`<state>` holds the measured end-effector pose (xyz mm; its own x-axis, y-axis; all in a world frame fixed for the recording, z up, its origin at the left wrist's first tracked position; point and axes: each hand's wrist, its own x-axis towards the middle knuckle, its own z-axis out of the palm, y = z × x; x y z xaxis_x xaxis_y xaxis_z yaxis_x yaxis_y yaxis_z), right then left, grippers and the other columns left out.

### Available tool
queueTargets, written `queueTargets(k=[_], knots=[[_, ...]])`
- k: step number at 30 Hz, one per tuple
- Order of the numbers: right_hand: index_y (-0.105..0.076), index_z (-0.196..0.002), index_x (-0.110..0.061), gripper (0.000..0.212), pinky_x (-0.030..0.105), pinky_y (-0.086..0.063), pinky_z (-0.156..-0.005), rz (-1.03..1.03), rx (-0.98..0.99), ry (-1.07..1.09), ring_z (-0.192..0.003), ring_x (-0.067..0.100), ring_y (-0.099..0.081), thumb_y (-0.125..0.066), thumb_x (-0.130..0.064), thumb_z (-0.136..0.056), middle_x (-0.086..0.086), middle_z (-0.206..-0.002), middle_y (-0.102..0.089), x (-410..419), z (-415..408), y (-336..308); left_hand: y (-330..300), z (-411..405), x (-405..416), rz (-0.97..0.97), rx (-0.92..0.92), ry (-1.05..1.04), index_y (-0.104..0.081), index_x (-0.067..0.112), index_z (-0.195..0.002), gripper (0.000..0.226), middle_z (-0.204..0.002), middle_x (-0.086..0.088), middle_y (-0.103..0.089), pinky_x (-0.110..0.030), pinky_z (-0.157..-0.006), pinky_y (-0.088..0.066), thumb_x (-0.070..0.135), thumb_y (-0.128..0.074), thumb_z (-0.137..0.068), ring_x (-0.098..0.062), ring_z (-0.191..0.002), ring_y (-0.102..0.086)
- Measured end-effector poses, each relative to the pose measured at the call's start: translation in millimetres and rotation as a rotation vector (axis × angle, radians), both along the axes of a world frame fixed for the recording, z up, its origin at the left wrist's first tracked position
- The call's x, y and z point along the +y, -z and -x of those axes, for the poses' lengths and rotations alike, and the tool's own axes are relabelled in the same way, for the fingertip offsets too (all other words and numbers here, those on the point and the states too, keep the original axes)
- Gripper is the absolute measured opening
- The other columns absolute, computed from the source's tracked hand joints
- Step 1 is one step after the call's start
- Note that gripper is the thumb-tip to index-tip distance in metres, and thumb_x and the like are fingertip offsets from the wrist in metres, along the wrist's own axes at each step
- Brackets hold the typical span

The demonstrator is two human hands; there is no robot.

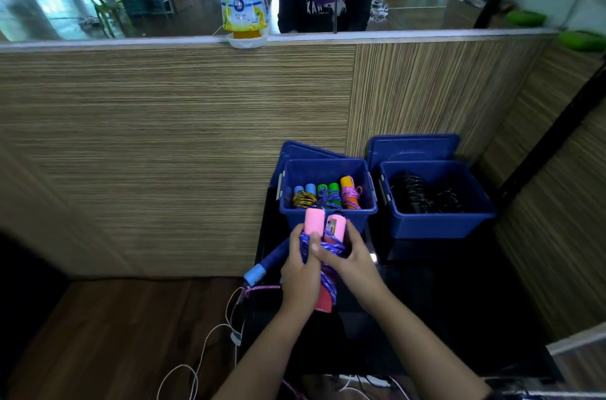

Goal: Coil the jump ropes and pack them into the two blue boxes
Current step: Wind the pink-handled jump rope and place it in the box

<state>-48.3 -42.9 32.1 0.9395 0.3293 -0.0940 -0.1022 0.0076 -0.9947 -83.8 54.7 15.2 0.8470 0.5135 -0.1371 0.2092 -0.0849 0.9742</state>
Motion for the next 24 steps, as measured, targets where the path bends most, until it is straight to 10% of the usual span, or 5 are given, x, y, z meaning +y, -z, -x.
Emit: queueTargets(k=[14, 24], knots=[[-0.054, -0.109, -0.042, 0.055, 0.017, -0.049, -0.081, 0.048, -0.011, -0.115, -0.106, 0.005, -0.061, -0.068, 0.004, -0.081, 0.004, -0.127, -0.052, 12, 4, 19, 15, -1, 31, 0.119, 0.103, 0.016, -0.05, 0.032, -0.116, 0.02, -0.098, -0.003, -0.065, -0.036, -0.078, -0.054, 0.04, -0.043, -0.099, -0.018, -0.086, -0.065], [-0.03, -0.143, -0.025, 0.072, 0.01, -0.043, -0.087, 0.215, -0.117, -0.127, -0.11, -0.008, -0.054, -0.066, -0.002, -0.085, -0.011, -0.131, -0.047, 23, -13, 30, 30, -17, 38, 0.159, 0.082, -0.027, -0.053, 0.03, -0.11, 0.016, -0.095, 0.004, -0.065, -0.026, -0.071, -0.047, 0.037, -0.043, -0.1, -0.01, -0.086, -0.063]])
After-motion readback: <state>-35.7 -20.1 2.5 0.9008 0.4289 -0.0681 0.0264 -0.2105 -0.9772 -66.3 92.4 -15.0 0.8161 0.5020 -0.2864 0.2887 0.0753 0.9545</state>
